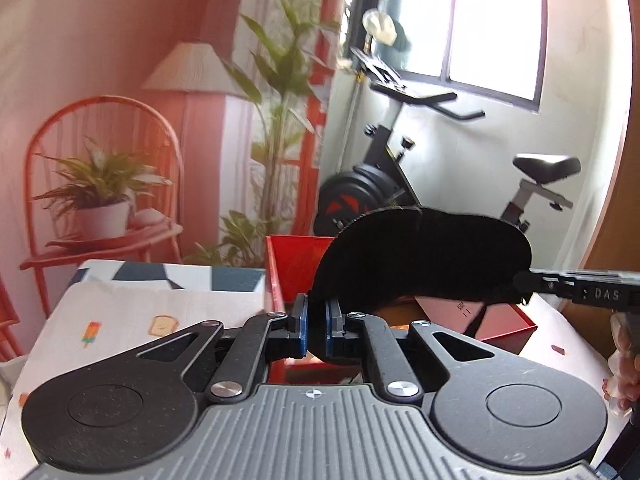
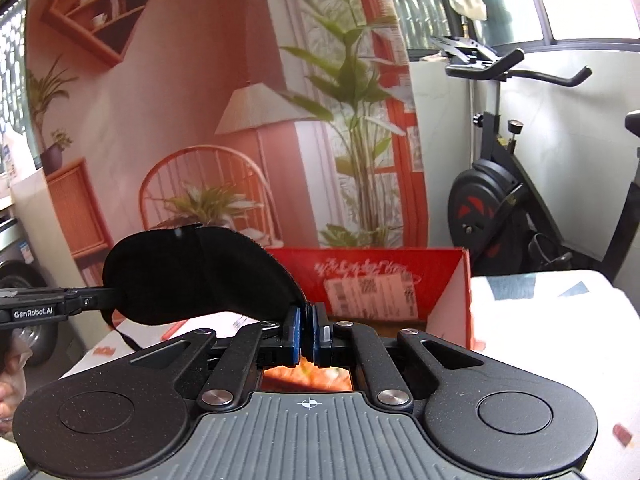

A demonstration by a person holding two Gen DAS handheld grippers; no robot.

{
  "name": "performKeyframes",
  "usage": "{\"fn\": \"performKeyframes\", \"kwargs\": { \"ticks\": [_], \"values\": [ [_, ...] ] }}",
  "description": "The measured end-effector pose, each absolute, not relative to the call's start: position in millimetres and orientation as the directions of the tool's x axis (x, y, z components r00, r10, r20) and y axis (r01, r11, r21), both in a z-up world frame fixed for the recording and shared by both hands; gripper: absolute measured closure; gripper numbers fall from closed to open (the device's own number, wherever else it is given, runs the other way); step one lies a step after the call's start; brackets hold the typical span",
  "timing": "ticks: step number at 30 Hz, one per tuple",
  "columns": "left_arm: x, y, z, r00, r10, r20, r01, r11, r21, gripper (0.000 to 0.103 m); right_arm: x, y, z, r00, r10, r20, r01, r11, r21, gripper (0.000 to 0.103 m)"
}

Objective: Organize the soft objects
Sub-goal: 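Lift the black eye mask with the right tool and release it into the box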

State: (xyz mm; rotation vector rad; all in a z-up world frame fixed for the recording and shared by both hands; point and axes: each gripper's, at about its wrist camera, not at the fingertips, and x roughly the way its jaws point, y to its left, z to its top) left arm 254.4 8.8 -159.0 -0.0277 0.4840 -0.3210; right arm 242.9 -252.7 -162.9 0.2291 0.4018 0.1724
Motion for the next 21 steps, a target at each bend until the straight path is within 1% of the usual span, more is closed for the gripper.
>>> {"fn": "performKeyframes", "kwargs": {
  "ticks": [2, 4, 8, 11, 13, 21],
  "values": [
    [275, 5, -160, 0.821, -0.300, -0.486, 0.268, 0.954, -0.137, 0.094, 257, -258, -159, 0.898, 0.197, -0.394, -0.101, 0.963, 0.250, 0.098],
    [293, 1, -161, 0.803, -0.317, -0.504, 0.263, 0.948, -0.178, 0.094, 269, -262, -159, 0.890, 0.191, -0.415, -0.090, 0.964, 0.250, 0.098],
    [324, -15, -175, 0.740, -0.369, -0.563, 0.305, 0.929, -0.209, 0.094, 290, -273, -170, 0.859, 0.195, -0.473, -0.069, 0.960, 0.271, 0.098],
    [335, -29, -191, 0.705, -0.351, -0.616, 0.313, 0.934, -0.174, 0.094, 302, -276, -184, 0.832, 0.176, -0.527, -0.040, 0.965, 0.259, 0.098],
    [338, -34, -199, 0.688, -0.353, -0.635, 0.322, 0.932, -0.169, 0.094, 307, -279, -193, 0.813, 0.179, -0.554, -0.030, 0.963, 0.267, 0.098],
    [346, -30, -212, 0.664, -0.323, -0.675, 0.311, 0.939, -0.144, 0.094, 308, -279, -214, 0.785, 0.193, -0.588, -0.027, 0.960, 0.279, 0.097]
  ]
}}
